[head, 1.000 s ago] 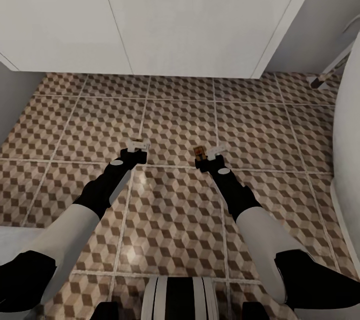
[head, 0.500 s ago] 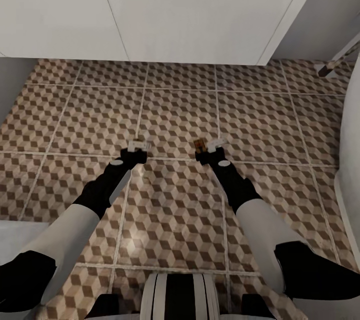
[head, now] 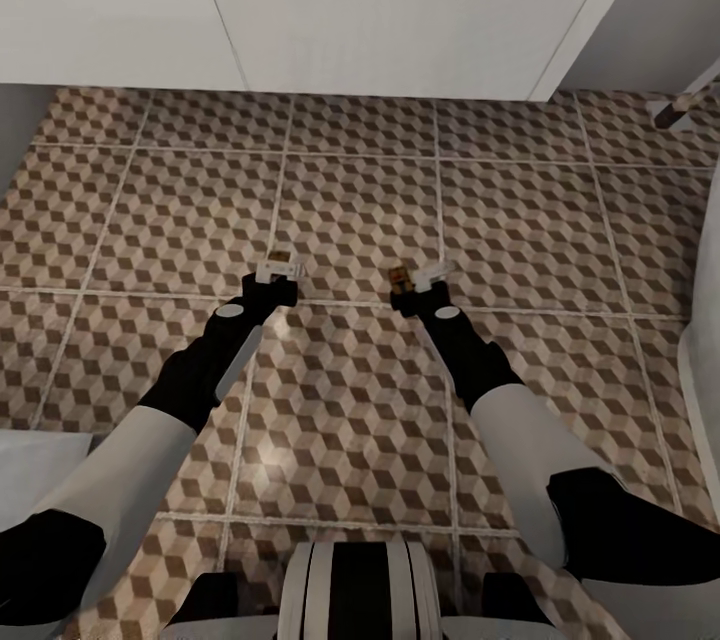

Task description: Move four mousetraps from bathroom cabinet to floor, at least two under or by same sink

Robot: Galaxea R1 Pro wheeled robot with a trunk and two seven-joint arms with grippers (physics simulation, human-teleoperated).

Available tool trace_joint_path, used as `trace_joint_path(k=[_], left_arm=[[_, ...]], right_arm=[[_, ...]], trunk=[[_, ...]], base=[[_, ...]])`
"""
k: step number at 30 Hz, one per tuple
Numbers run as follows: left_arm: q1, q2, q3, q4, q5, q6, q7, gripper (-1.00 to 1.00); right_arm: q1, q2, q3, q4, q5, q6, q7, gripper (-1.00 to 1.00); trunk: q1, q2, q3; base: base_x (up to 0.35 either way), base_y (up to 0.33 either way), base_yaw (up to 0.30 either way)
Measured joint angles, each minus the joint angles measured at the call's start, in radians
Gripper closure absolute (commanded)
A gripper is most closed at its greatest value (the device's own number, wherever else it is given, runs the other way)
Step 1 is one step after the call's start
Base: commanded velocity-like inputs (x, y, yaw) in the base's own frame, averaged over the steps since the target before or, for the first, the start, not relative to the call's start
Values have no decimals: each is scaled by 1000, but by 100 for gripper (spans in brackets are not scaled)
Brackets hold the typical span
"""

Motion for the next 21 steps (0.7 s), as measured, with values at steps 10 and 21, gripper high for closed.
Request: trace_joint_path(k=[10,21], left_arm=[[0,10,4,-89,0,111,0,100],[1,10,1,-120,-1,116,10,100]], right_arm=[[-11,2,0,-41,16,35,0,100],[-60,2,1,-80,17,101,5,100]], trunk=[[4,-2,-39],[6,-3,-50]], base=[[0,0,0],[0,0,0]])
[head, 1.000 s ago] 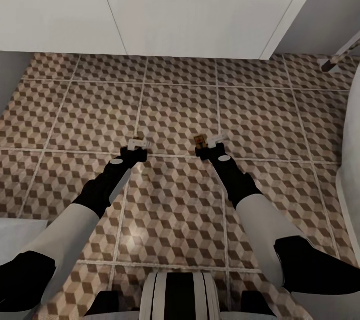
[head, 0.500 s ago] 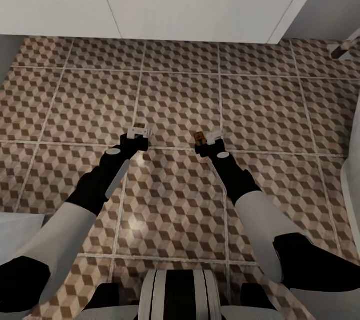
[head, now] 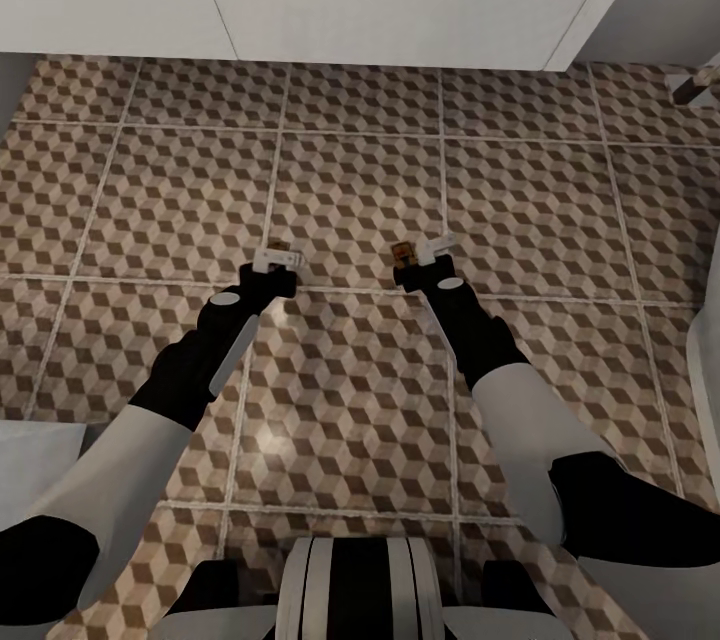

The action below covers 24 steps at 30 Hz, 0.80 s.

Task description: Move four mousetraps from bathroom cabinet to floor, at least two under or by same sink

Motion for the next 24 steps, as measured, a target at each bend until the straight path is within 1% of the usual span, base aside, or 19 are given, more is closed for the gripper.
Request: trace_joint_path(k=[4,6,8,11,12,15,18,20,23,24], left_arm=[[3,0,-1,-7,0,0,27,100],[4,-2,-3,-9,-6,1,57,100],[5,-5,-3,-9,-13,-1,103,100],[5,-7,-3,-9,-18,-10,237,100],[5,-7,-3,-8,-18,-17,269,100],[5,-5,1,-1,-18,-60,312,100],[5,-6,6,10,-15,-77,320,100],[5,-7,13,71,-11,-80,301,100],[-2,-15,38,194,-11,-80,215,100],[-24,-32,51,255,-11,-62,183,100]], right_arm=[[-1,0,1,0,0,1,1,100],[-1,0,1,0,0,1,1,100],[-1,0,1,0,0,1,1,100],[-1,0,0,0,0,1,1,100],[-1,0,1,0,0,1,1,100],[-1,0,1,0,-1,1,1,100],[-1,0,1,1,-1,1,1,100],[-1,0,1,1,-1,1,1,100],[-1,0,1,1,-1,1,1,100],[-1,0,1,1,-1,1,1,100]], trunk=[[0,0,0],[0,0,0],[0,0,0],[0,0,0],[0,0,0],[0,0,0],[0,0,0],[0,0,0],[0,0,0],[0,0,0]], base=[[0,0,0],[0,0,0],[0,0,0],[0,0,0],[0,0,0],[0,0,0],[0,0,0],[0,0,0],[0,0,0],[0,0,0]])
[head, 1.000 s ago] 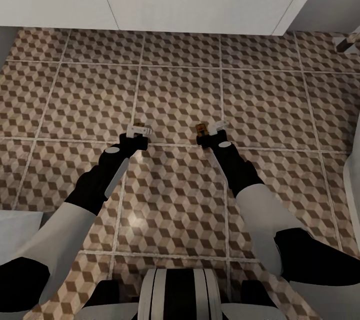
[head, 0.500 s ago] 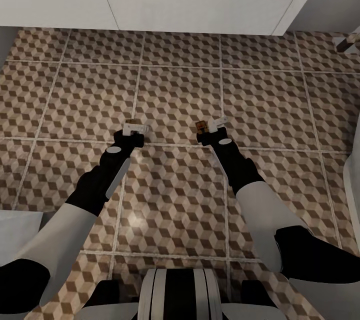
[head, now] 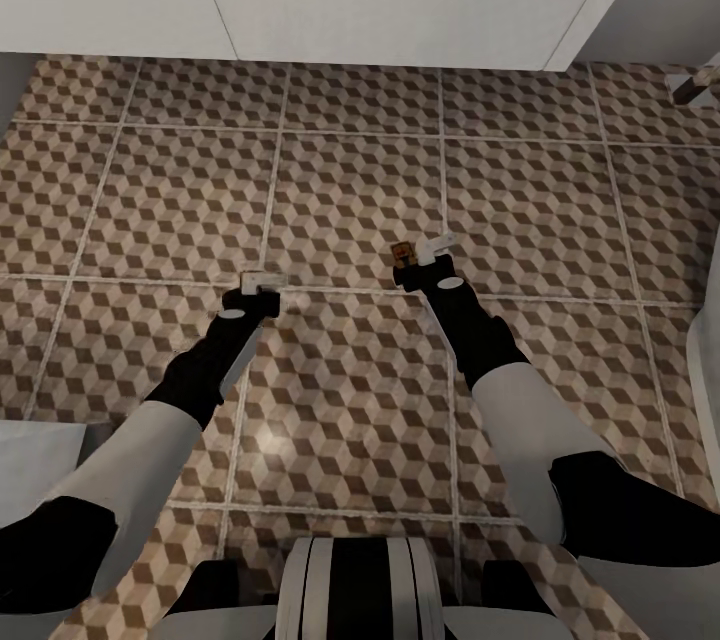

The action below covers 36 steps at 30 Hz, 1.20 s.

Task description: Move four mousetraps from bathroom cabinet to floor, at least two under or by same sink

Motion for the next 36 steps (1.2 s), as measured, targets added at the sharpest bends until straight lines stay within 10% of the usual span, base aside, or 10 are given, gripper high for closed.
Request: trace_joint_path(k=[10,19,25,31,36], left_arm=[[-81,-14,12,44,-4,62,-25,100],[-83,-11,2,-80,-8,60,-24,100],[-83,-32,6,96,-8,40,-27,100],[-83,-55,12,311,-7,-123,-25,100],[-84,-56,11,347,-13,-161,-23,100]], right_arm=[[0,0,1,0,1,2,0,100],[0,0,3,0,2,2,-1,100],[0,0,3,11,0,0,-4,100],[0,0,2,16,0,4,-7,100],[0,0,1,20,1,39,-12,100]], trunk=[[0,0,0],[0,0,0],[0,0,0],[0,0,0],[0,0,0]], base=[[0,0,0],[0,0,0],[0,0,0],[0,0,0],[0,0,0]])
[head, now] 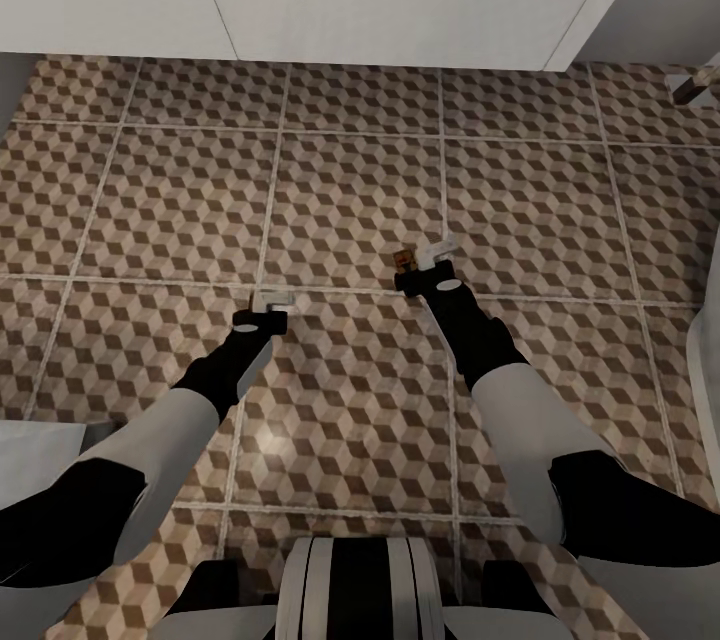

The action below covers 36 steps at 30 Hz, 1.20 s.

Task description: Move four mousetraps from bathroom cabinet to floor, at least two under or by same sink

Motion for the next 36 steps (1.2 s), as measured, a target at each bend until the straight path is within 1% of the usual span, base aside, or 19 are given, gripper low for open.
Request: trace_joint_path(k=[1,2,3,4,6,9,15,36], left_arm=[[0,1,0,2,0,-6,0,100],[0,2,0,15,-1,-26,1,100],[0,3,-1,33,-1,-60,1,100],[0,4,2,42,7,-99,2,100],[0,5,1,50,8,-171,3,100],[0,5,1,63,8,-215,4,100],[0,1,0,63,7,-230,6,100],[0,1,-2,45,7,-233,7,100]], right_arm=[[0,0,0,0,0,4,-1,100],[0,0,0,1,1,9,-4,100],[0,0,0,1,1,13,-7,100],[0,0,0,2,1,15,-8,100],[0,0,0,2,0,17,-10,100],[0,0,-1,3,1,19,-11,100],[0,0,-1,15,1,18,-11,100],[0,0,-1,15,3,15,-11,100]], trunk=[[0,0,0],[0,0,0],[0,0,0],[0,0,0],[0,0,0],[0,0,0],[0,0,0],[0,0,0]], base=[[0,0,0],[0,0,0],[0,0,0],[0,0,0],[0,0,0],[0,0,0],[0,0,0],[0,0,0]])
